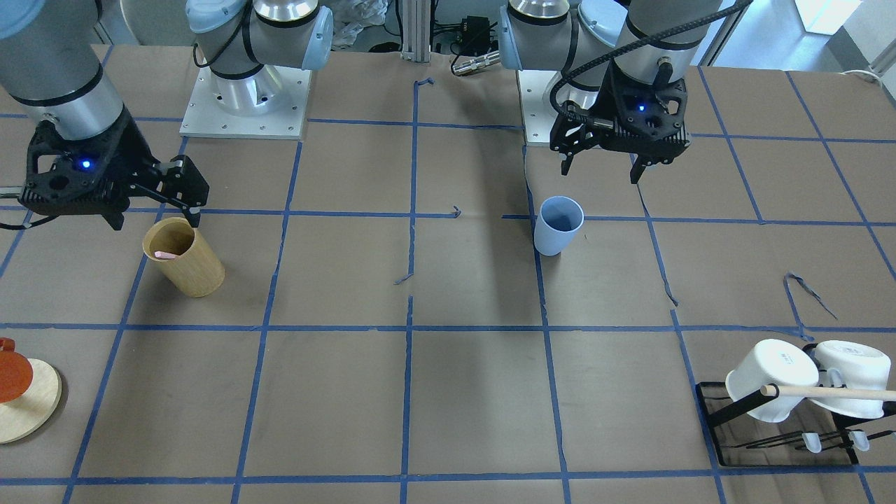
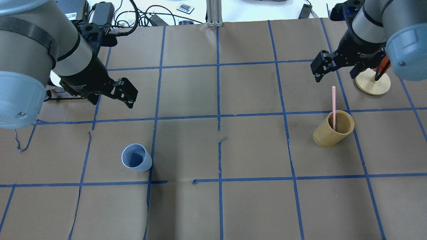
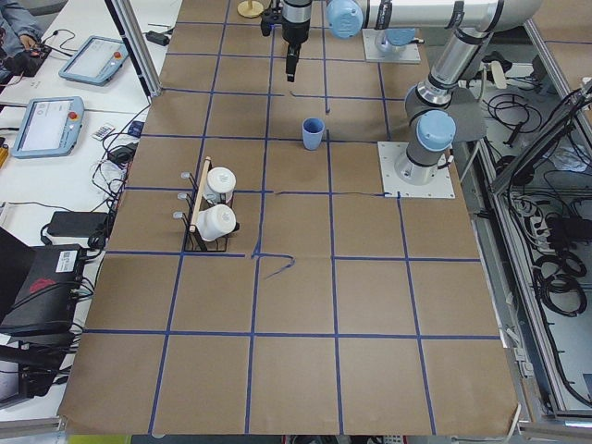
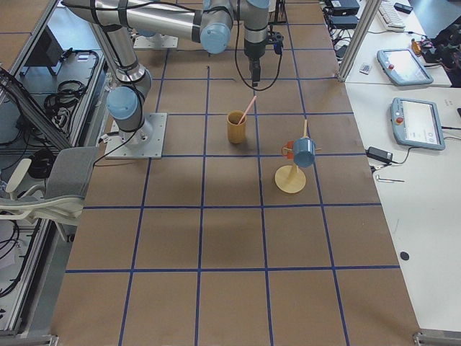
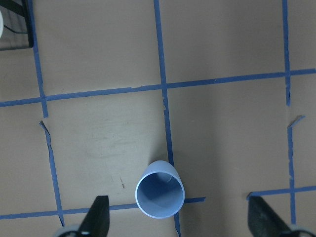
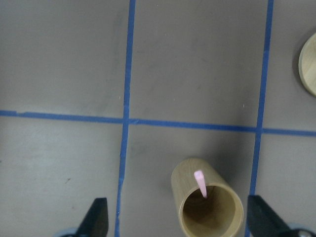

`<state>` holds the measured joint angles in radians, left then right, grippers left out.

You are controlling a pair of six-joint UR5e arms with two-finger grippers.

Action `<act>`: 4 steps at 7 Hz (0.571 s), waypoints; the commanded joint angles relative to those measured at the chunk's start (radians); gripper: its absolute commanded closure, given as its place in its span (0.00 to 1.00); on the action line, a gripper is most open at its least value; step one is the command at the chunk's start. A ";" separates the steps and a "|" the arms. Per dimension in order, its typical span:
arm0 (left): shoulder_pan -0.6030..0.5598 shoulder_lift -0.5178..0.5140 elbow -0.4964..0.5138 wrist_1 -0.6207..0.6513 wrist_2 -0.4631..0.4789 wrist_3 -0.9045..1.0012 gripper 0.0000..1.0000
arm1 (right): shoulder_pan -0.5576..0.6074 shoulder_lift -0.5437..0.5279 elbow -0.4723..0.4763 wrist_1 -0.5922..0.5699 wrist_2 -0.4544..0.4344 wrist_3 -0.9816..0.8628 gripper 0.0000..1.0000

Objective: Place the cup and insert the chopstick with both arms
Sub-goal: 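Lower left gripper to the light blue cup while right gripper reaches the pink chopstick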

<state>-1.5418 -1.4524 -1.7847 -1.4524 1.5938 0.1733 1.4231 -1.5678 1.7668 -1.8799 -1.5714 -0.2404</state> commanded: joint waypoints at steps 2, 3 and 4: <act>0.098 0.007 -0.181 0.102 0.003 0.060 0.00 | -0.013 -0.012 0.212 -0.327 -0.082 -0.111 0.00; 0.112 0.001 -0.253 0.174 0.000 0.066 0.00 | -0.012 -0.015 0.224 -0.324 -0.087 -0.114 0.04; 0.112 0.006 -0.338 0.241 0.005 0.074 0.01 | -0.012 -0.014 0.249 -0.327 -0.085 -0.114 0.08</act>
<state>-1.4362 -1.4482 -2.0307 -1.2871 1.5960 0.2391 1.4115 -1.5808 1.9862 -2.1972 -1.6495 -0.3481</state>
